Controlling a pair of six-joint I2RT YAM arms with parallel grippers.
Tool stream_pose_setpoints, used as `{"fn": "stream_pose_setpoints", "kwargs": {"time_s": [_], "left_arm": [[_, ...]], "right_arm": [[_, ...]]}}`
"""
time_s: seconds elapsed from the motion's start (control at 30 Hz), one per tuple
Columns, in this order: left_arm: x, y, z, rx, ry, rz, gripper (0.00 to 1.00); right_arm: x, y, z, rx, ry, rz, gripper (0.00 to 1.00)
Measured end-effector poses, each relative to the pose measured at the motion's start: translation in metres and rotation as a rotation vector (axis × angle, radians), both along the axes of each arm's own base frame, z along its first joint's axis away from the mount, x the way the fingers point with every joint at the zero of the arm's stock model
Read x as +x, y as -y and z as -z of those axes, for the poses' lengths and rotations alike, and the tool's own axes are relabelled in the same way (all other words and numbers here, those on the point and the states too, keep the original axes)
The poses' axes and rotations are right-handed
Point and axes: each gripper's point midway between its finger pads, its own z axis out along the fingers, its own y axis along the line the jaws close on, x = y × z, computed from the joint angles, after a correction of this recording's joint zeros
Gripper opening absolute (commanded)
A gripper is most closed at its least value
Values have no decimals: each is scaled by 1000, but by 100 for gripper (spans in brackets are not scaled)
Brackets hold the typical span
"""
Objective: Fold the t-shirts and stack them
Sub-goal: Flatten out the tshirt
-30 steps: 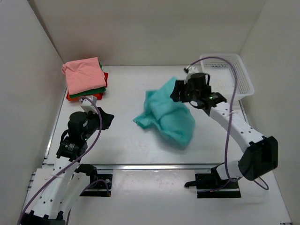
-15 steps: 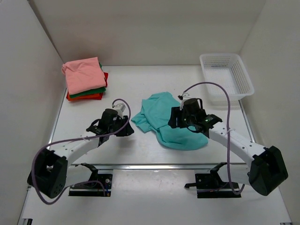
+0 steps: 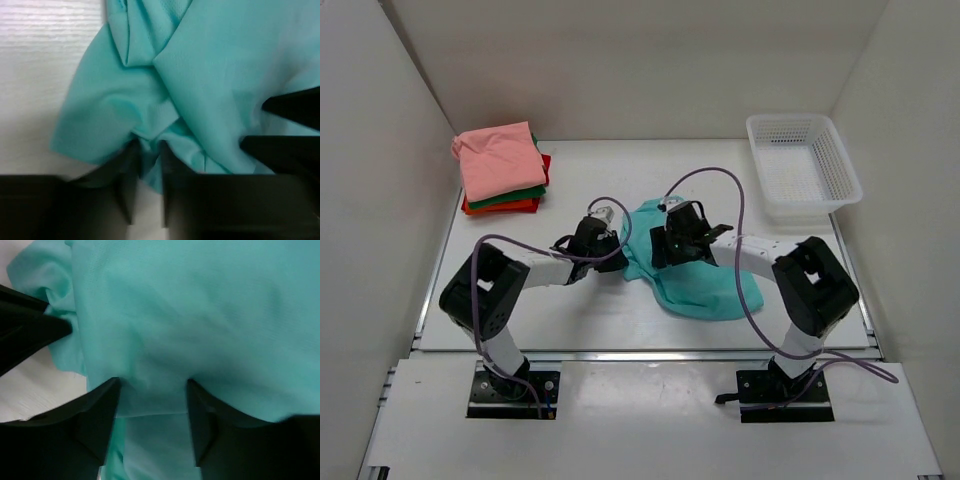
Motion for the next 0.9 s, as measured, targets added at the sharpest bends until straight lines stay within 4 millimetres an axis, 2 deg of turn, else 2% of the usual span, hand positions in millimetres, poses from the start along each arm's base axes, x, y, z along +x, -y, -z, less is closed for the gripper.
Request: {"fn": "stream_pose_setpoints", "kwargs": {"time_s": [0.03, 0.07, 0.1, 0.17, 0.23, 0.3, 0.33, 0.4, 0.43, 0.5, 0.53, 0.6, 0.63, 0.7, 0.8, 0.9], "left_arm": [[5, 4, 4, 0, -3, -6, 0], [9, 8, 6, -3, -6, -6, 0], [13, 11, 6, -4, -5, -3, 0], [22, 17, 5, -18, -4, -4, 0], [23, 14, 4, -11, -9, 0, 0], [20, -2, -3, 9, -18, -12, 0], [19, -15, -11, 18, -13, -24, 0], [21, -47, -41, 19, 22, -74, 0], [26, -65, -62, 7, 59, -105, 0], [33, -107, -113, -9, 177, -196, 0], [34, -128, -139, -9, 247, -244, 0], [25, -148, -181, 7, 358, -285, 0], [20, -150, -192, 10, 385, -282, 0], [11, -152, -215, 19, 428, -266, 0], [5, -155, -226, 44, 435, -257, 0], [-2, -161, -229, 73, 435, -268, 0]], "right_arm": [[0, -5, 5, -7, -7, -16, 31], [-1, -8, 11, -15, -13, -35, 2], [-3, -10, 15, -19, -23, -42, 0], [-8, -11, 23, -28, -47, -51, 0], [-10, -8, 21, -39, -46, -52, 0], [-11, -2, 10, -48, -34, -39, 0], [-11, 4, -2, -41, -17, -27, 0], [-8, 21, -35, -10, 43, 16, 0], [-4, 33, -55, 10, 82, 50, 0], [9, 70, -101, 56, 186, 156, 0], [15, 88, -117, 72, 228, 207, 0], [20, 123, -136, 89, 286, 301, 0], [18, 142, -137, 82, 294, 350, 0], [6, 164, -131, 56, 275, 406, 0], [-14, 171, -127, 36, 246, 413, 0], [-28, 173, -145, 57, 287, 407, 0]]}}
